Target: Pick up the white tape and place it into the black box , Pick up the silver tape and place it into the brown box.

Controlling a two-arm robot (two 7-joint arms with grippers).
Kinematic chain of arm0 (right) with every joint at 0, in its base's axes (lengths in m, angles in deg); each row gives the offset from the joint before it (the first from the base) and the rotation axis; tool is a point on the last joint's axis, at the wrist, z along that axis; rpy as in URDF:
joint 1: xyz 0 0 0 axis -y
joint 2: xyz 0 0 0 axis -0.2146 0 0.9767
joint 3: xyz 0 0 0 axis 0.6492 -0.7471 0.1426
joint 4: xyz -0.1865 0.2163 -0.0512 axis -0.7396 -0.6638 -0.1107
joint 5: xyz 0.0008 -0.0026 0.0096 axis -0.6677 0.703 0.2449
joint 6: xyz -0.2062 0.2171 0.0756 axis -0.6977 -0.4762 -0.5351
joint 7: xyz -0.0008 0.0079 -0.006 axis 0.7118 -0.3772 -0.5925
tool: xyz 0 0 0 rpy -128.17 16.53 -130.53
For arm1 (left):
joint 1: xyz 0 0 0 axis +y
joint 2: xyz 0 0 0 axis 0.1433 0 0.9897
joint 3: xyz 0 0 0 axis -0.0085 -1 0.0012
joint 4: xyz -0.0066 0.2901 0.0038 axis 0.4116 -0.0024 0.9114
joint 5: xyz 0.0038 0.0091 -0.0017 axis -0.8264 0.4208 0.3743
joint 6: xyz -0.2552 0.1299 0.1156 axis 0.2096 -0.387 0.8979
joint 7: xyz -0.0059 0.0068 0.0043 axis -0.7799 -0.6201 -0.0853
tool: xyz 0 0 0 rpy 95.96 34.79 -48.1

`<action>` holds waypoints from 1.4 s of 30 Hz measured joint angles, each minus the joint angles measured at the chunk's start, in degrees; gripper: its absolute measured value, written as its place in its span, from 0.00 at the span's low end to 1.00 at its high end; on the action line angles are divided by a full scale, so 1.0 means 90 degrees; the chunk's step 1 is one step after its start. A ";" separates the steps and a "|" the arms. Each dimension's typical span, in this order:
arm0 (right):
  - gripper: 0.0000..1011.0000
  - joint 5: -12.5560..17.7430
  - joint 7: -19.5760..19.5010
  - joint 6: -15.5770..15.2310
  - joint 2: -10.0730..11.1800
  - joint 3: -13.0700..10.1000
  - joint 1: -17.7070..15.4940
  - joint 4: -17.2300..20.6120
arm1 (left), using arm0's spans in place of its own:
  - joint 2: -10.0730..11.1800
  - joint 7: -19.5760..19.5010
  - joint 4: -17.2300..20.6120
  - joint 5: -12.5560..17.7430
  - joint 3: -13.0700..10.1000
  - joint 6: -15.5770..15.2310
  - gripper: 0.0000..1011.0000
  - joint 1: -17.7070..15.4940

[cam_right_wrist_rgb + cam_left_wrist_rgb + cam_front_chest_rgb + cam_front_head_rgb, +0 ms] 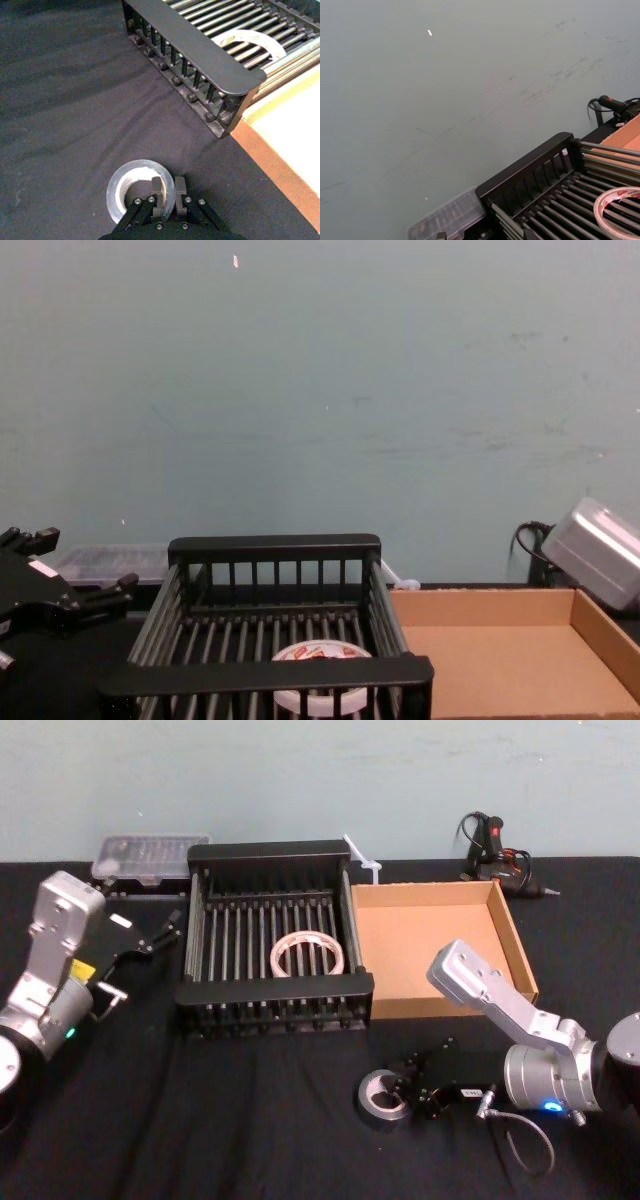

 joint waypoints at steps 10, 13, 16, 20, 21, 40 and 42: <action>0.16 0.0059 0.0046 0.0020 0.0005 -0.0043 -0.0012 -0.0002 | 0.0000 0.0000 0.0000 0.0000 0.0000 0.0000 0.99 0.0000; 0.16 0.0146 0.0079 0.0065 0.0025 -0.0110 -0.0042 0.0013 | 0.0000 0.0000 0.0000 0.0000 0.0000 0.0000 0.99 0.0000; 0.16 0.0223 0.0072 0.0108 0.0045 -0.0187 -0.0072 0.0046 | 0.0000 0.0000 0.0000 0.0000 0.0000 0.0000 0.99 0.0000; 0.16 0.0349 -0.0032 0.0165 0.0071 -0.0355 -0.0110 0.0100 | 0.0000 0.0000 0.0000 0.0000 0.0000 0.0000 0.99 0.0000; 0.16 0.0368 -0.0061 0.0173 0.0072 -0.0387 -0.0113 0.0107 | 0.0000 0.0000 0.0000 0.0000 0.0000 0.0000 0.99 0.0000; 0.16 0.0273 -0.1003 0.0015 -0.0291 -0.1040 0.0234 -0.0282 | 0.0000 0.0000 0.0000 0.0000 0.0000 0.0000 0.99 0.0000; 0.16 0.0216 -0.1077 -0.0025 -0.0394 -0.1084 0.0335 -0.0437 | 0.0000 0.0000 0.0000 0.0000 0.0000 0.0000 0.99 0.0000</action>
